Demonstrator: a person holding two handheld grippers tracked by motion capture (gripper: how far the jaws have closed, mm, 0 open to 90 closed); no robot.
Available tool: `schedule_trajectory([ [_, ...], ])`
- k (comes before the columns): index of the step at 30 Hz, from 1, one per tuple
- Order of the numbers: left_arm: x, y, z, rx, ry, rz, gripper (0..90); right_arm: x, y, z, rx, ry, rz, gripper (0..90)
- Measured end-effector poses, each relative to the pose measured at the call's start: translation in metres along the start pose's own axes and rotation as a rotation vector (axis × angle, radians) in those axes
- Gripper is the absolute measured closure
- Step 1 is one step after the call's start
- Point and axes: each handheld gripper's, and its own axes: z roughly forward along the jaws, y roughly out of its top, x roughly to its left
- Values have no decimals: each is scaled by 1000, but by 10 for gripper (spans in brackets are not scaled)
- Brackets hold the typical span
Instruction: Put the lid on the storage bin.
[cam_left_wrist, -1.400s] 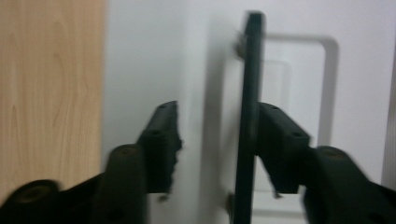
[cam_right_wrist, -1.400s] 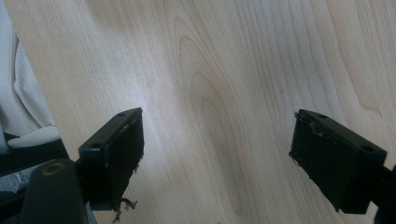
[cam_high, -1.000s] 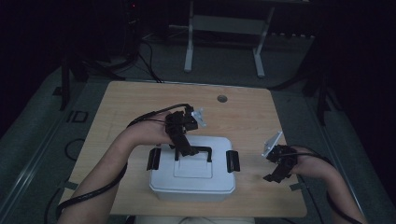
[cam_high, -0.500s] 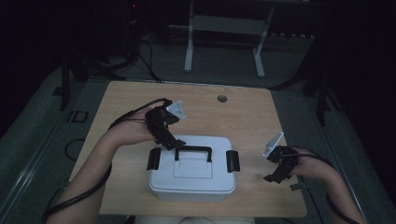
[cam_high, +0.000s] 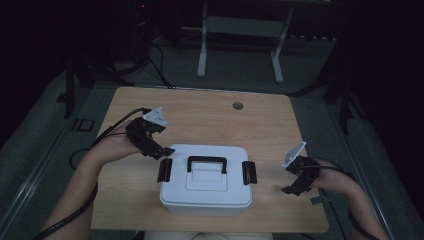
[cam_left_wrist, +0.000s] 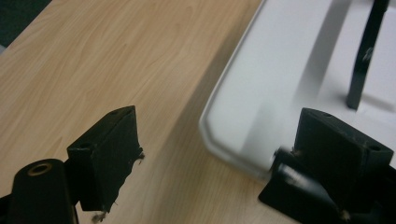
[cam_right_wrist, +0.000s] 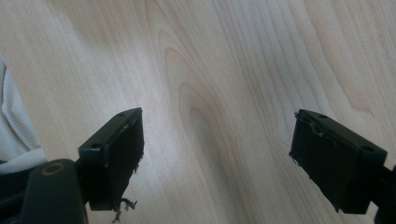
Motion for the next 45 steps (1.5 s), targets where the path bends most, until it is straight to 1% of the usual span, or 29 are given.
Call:
schedule_trajectory([
  [3, 5, -13, -2, -8, 15, -30, 139, 1, -2, 2, -15, -1, 2, 170],
  [4, 5, -13, -2, -8, 15, -30, 139, 1, -3, 3, -16, 0, 5, 170],
  [5, 6, -20, -3, -6, 7, -48, 139, 1, -3, 3, -16, 0, 5, 170],
  [6, 7, -24, -3, -1, 15, -49, 139, 1, -4, 4, -19, -1, 9, 170],
  [7, 9, -32, -4, -1, 24, -65, 139, 1, -5, 5, -22, 0, 17, 170],
  [8, 10, -36, -4, -5, 20, -75, 139, 1, -6, 6, -25, -1, 18, 170],
  [10, 12, -45, -5, -15, 37, -92, 139, 1, -7, 7, -31, -4, 25, 170],
  [11, 12, -45, -5, -15, 37, -92, 139, 1, -8, 7, -36, -5, 28, 170],
  [12, 14, -54, -5, -17, 44, -110, 139, 0, -9, 8, -45, -3, 31, 170],
  [13, 15, -59, -5, -23, 52, -117, 139, 1, -10, 8, -46, -5, 36, 170],
  [14, 16, -63, -4, -23, 47, -132, 139, 1, -11, 8, -52, -7, 40, 170],
  [15, 16, -69, -3, -20, 52, -140, 139, 1, -12, 9, -61, -10, 41, 170],
  [20, 16, -89, 4, -35, 43, -178, 139, 2, -15, 13, -86, -13, 60, 170],
  [22, 16, -97, 7, -35, 55, -187, 139, 3, -17, 15, -92, -18, 64, 170],
  [25, 15, -108, 12, -55, 57, -209, 139, 4, -19, 20, -101, -25, 74, 170],
  [26, 14, -112, 13, -59, 64, -217, 139, 4, -20, 20, -102, -26, 75, 170],
  [29, 14, -123, 17, -65, 73, -241, 139, 5, -22, 23, -122, -29, 93, 170],
  [30, 14, -127, 18, -70, 76, -252, 139, 5, -23, 24, -129, -37, 94, 170],
  [32, 14, -135, 20, -93, 82, -278, 139, 5, -25, 26, -148, -44, 112, 170],
  [33, 14, -139, 21, -99, 88, -291, 139, 5, -26, 27, -155, -47, 117, 170],
  [35, 12, -147, 25, -112, 115, -304, 139, 6, -27, 29, -169, -66, 125, 170],
  [37, 11, -156, 29, -123, 121, -329, 139, 7, -28, 31, -194, -72, 136, 169],
  [38, 11, -156, 29, -123, 121, -329, 139, 7, -28, 31, -194, -72, 136, 169],
  [40, 10, -163, 33, -135, 118, -348, 139, 8, -29, 34, -235, -91, 147, 148],
  [42, 8, -169, 36, -142, 133, -359, 139, 9, -30, 36, -272, -97, 160, 134],
  [43, 7, -171, 37, -147, 140, -357, 139, 10, -30, 38, -289, -105, 167, 134],
  [44, 7, -171, 37, -147, 140, -357, 139, 10, -30, 38, -289, -105, 167, 134],
  [45, 4, -177, 40, -154, 151, -368, 139, 11, -30, 39, -303, -118, 171, 134],
])
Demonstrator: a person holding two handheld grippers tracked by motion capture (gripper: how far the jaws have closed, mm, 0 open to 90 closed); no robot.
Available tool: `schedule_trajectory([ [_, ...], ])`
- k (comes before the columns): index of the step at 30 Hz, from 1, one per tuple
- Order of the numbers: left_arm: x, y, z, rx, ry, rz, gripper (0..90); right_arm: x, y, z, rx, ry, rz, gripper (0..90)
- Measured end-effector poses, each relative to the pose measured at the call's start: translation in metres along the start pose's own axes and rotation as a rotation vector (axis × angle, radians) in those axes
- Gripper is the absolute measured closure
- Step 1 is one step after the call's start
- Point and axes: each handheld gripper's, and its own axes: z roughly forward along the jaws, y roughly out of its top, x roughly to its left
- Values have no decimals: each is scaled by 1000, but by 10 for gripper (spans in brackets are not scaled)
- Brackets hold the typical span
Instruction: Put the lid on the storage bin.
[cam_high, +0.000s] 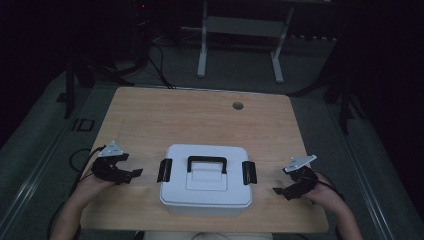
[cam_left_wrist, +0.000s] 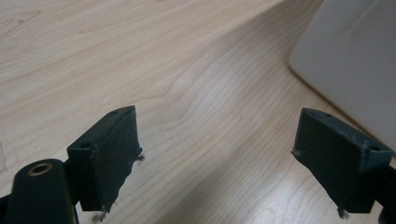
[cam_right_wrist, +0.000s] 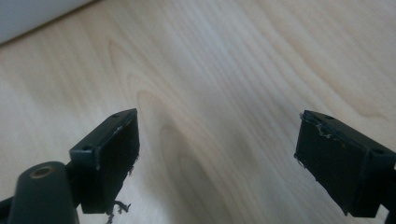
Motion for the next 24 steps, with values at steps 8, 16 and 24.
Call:
schedule_trajectory([
  [8, 3, -22, 1, -11, 31, -52, 139, -1, -14, 8, -105, -124, 127, 127],
  [16, 1, -28, 0, -67, 54, -72, 75, 0, -21, 19, -188, -328, 282, 120],
  [24, 0, -36, 3, -70, 136, -100, 18, -4, -28, 17, -278, -455, 445, 120],
])
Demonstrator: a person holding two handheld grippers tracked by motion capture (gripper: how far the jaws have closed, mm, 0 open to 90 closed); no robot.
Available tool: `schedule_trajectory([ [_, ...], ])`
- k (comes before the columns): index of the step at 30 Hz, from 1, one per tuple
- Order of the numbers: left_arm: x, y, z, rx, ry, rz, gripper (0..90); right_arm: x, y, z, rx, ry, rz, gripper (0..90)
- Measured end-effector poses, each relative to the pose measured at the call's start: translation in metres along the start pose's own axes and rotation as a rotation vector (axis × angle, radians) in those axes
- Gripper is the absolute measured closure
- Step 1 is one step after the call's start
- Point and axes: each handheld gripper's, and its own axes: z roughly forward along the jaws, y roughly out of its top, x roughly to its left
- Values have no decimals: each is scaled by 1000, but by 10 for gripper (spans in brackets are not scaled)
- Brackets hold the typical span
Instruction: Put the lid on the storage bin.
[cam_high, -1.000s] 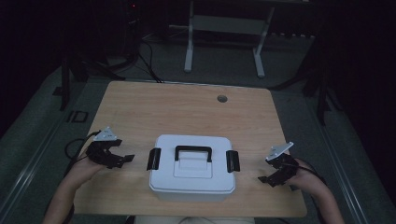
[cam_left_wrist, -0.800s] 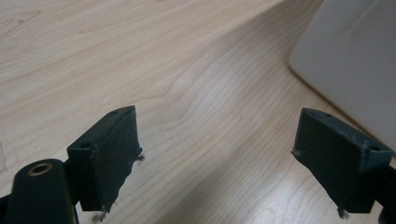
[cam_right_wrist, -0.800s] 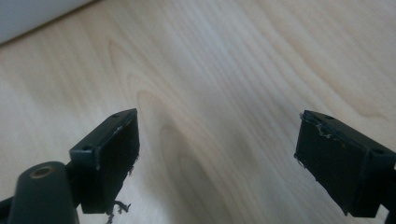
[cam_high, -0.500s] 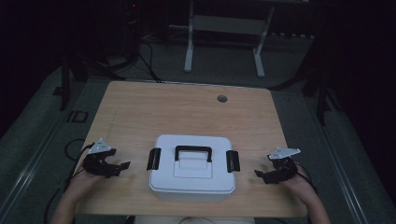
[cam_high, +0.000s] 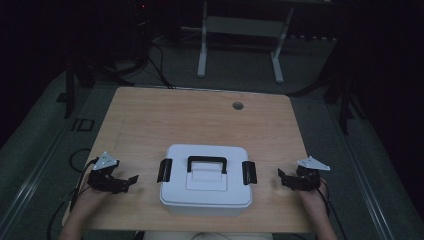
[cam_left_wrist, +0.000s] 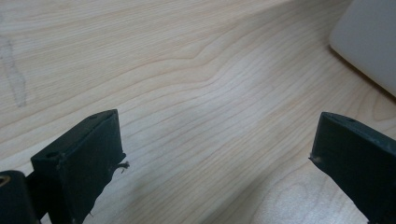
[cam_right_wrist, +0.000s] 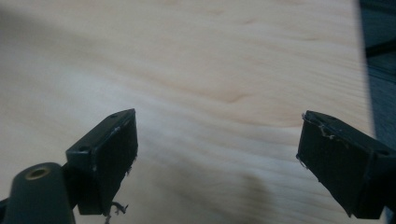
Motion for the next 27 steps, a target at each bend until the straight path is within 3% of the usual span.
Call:
schedule_trajectory([
  [1, 1, -1, 0, -10, 1, -7, 19, -2, 0, -1, -25, -42, 41, 120],
  [2, 1, -1, 0, -12, 14, -12, 19, -3, 0, -2, -35, -55, 57, 119],
  [6, 3, -3, -2, -63, 73, -43, 19, -3, 1, -3, -69, -98, 92, 120],
  [9, 5, -4, -4, -86, 139, -68, 19, -4, 0, -4, -94, -129, 120, 120],
  [14, 6, -8, -5, -105, 260, -74, 19, -6, -2, -6, -137, -171, 155, 120],
  [18, 6, -11, -8, -137, 237, -90, 19, -6, -4, -7, -160, -186, 161, 120],
  [24, 4, -14, -13, -219, 287, -86, 19, -5, -7, -9, -192, -212, 171, 120],
  [25, 4, -15, -17, -267, 296, -92, 19, -4, -7, -10, -198, -215, 175, 119],
  [27, 4, -16, -20, -294, 333, -98, 19, -4, -8, -10, -202, -220, 180, 120],
])
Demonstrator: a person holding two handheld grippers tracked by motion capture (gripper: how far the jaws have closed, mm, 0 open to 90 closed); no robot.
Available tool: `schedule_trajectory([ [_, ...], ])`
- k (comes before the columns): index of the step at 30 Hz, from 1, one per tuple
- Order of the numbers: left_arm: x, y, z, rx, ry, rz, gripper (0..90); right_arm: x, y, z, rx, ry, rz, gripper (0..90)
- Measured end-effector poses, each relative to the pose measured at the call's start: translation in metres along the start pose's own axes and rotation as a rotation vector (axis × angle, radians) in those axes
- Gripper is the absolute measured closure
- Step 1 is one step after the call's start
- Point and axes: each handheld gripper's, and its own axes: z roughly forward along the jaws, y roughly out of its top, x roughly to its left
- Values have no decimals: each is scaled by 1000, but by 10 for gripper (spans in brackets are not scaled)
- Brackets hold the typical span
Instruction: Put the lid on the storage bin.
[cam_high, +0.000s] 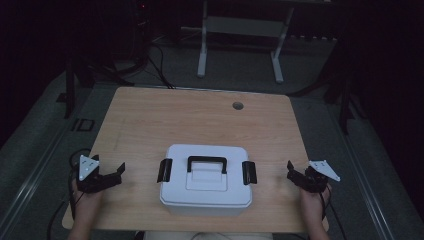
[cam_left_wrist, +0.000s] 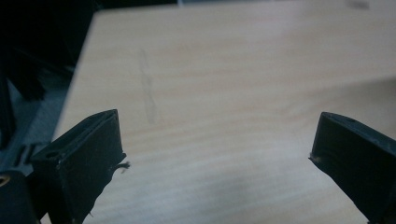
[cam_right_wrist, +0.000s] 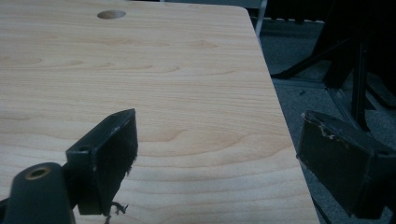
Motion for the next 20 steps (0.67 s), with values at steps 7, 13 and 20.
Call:
schedule_trajectory([
  [7, 4, -2, -6, -47, 87, -39, 19, 0, -1, -1, -26, -18, 11, 120],
  [13, 0, -3, -4, -33, 101, -8, 19, -1, -2, -2, -43, -30, 12, 120],
  [20, -2, -4, -2, -18, 88, 1, 19, -1, -2, -1, -37, -35, 8, 120],
])
